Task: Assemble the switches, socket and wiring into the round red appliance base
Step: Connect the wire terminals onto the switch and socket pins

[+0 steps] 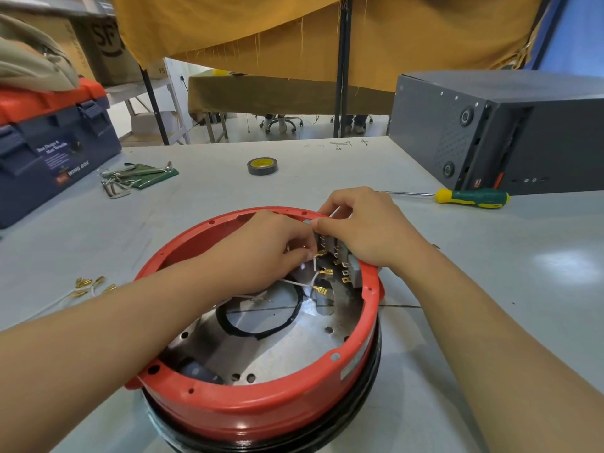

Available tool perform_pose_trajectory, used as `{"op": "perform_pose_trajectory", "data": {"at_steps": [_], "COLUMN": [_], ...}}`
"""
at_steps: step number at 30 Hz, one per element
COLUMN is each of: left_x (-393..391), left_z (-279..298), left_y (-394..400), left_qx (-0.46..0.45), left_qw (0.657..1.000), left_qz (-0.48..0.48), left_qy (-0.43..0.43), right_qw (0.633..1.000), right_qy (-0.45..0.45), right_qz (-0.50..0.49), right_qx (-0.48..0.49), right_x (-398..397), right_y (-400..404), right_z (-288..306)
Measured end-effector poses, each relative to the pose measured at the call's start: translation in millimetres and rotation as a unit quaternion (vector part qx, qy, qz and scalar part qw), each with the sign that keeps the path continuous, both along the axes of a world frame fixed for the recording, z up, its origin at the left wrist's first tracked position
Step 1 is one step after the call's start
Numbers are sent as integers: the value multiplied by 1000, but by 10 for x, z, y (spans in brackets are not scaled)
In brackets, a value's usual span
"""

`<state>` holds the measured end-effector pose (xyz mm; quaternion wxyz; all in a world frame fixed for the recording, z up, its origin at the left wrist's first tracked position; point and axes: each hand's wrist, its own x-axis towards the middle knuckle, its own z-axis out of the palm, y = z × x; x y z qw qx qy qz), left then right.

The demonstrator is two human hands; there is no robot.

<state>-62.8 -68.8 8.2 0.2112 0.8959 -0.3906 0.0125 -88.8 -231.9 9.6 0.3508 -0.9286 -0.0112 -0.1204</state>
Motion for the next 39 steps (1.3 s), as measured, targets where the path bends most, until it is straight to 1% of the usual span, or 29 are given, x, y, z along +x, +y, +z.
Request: {"op": "perform_pose_trajectory", "data": {"at_steps": [11,20,25,30,39], "left_x": [8,15,8,10,8], "left_z": [25,15,-8,-43,-60], "left_y": [17,10,0,-4,-47], "left_qx": [1,3,3,8,2], "left_qw": [1000,999,999,997,997], "left_qz": [-2,-17,-25,-23,-18], "left_qy": [-5,-29,-46,-67,-73], "right_qw": [1000,1000,999,999,999], "right_qy": [5,5,-10,-13,-27], "right_qz": [2,1,-20,-32,-32], "right_qx": [3,2,-26,-23,-31], "right_x": [6,8,4,1,-2], "right_y": [-4,-1,19,20,9], "right_z": [4,-2,-19,-22,-28]}}
